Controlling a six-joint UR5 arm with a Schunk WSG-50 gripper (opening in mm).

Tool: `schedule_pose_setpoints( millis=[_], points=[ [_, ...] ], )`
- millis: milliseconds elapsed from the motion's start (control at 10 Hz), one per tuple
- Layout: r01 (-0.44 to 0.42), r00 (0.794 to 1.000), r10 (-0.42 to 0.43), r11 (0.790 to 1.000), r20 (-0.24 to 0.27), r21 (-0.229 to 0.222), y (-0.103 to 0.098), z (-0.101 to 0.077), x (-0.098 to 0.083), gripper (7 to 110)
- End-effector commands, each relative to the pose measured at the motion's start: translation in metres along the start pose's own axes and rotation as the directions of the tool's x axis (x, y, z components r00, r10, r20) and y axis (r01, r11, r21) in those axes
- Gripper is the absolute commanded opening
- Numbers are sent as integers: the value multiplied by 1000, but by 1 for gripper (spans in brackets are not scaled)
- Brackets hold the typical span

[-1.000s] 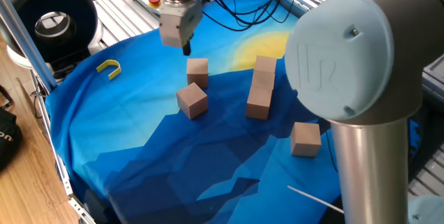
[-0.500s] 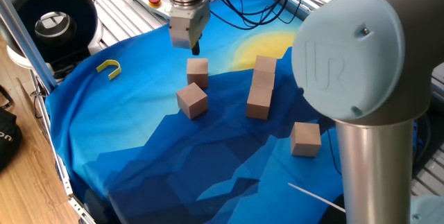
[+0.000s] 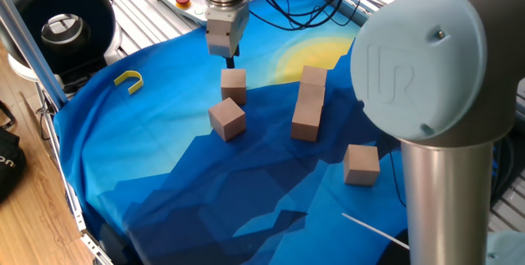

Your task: Stack the blocks into a pyramid shape

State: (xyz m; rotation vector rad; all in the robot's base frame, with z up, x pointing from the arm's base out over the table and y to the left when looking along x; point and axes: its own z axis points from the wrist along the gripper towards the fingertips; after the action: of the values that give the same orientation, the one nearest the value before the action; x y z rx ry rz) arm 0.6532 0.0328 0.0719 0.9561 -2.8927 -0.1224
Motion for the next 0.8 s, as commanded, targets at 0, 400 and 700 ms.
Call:
schedule_pose_setpoints(
  millis=[0, 400, 700],
  points=[
    [13, 999, -9, 997, 47, -72, 23, 8, -8, 110],
    [28, 999, -27, 999, 25, -22, 13, 22, 9, 110],
    [18, 999, -17, 1000, 30, -9, 15, 32, 10, 88]
  ],
)
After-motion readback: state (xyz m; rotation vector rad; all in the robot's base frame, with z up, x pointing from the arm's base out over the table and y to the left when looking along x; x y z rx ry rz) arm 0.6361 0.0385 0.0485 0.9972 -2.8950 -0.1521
